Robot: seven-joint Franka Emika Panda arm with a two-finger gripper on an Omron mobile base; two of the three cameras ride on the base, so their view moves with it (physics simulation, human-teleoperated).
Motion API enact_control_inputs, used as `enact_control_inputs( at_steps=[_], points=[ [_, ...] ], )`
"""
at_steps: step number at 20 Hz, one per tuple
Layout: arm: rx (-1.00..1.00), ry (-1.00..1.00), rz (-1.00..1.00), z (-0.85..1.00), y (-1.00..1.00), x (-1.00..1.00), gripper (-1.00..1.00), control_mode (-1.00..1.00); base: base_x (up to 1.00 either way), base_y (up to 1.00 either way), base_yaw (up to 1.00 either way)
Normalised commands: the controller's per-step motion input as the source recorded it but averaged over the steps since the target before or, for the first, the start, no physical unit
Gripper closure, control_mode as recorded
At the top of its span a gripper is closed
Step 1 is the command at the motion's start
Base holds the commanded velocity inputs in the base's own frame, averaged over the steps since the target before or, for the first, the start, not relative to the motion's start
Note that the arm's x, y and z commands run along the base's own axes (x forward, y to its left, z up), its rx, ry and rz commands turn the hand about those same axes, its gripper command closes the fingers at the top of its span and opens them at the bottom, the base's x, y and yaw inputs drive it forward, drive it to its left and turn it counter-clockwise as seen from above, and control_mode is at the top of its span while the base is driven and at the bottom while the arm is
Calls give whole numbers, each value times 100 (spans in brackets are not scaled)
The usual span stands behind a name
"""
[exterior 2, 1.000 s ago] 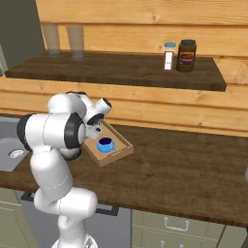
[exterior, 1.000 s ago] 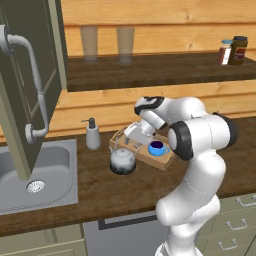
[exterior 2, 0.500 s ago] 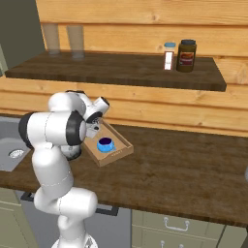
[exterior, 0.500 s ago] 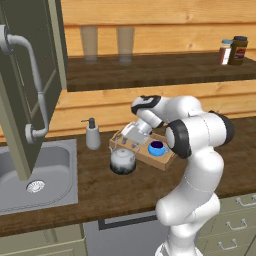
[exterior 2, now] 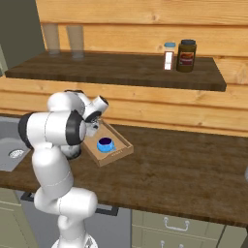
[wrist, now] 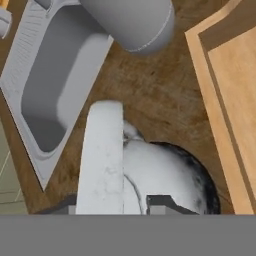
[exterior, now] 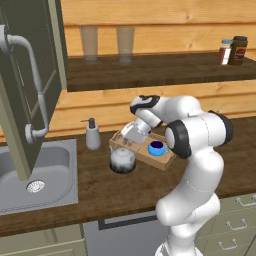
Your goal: Pick the kettle from the counter and place it on the tray. Then pick the mug from the cabinet and place it on the tray. Then close the cabinet doors.
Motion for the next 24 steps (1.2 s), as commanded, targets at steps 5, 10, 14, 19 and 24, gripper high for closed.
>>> enact_control_inputs(
  at_steps=[5, 10, 14, 19, 24],
  points=[
    [0, -7, 0, 4, 0, -26, 100, -100, 0, 0, 0],
    [0, -6, -4, 25, 0, -38, 100, -100, 0, 0, 0],
    [0, -7, -9, 37, 0, -23, 100, -100, 0, 0, 0],
    [0, -7, -16, 43, 0, -6, 100, -100, 0, 0, 0],
    [0, -1, -26, 40, -7, 0, 100, -100, 0, 0, 0]
  ],
)
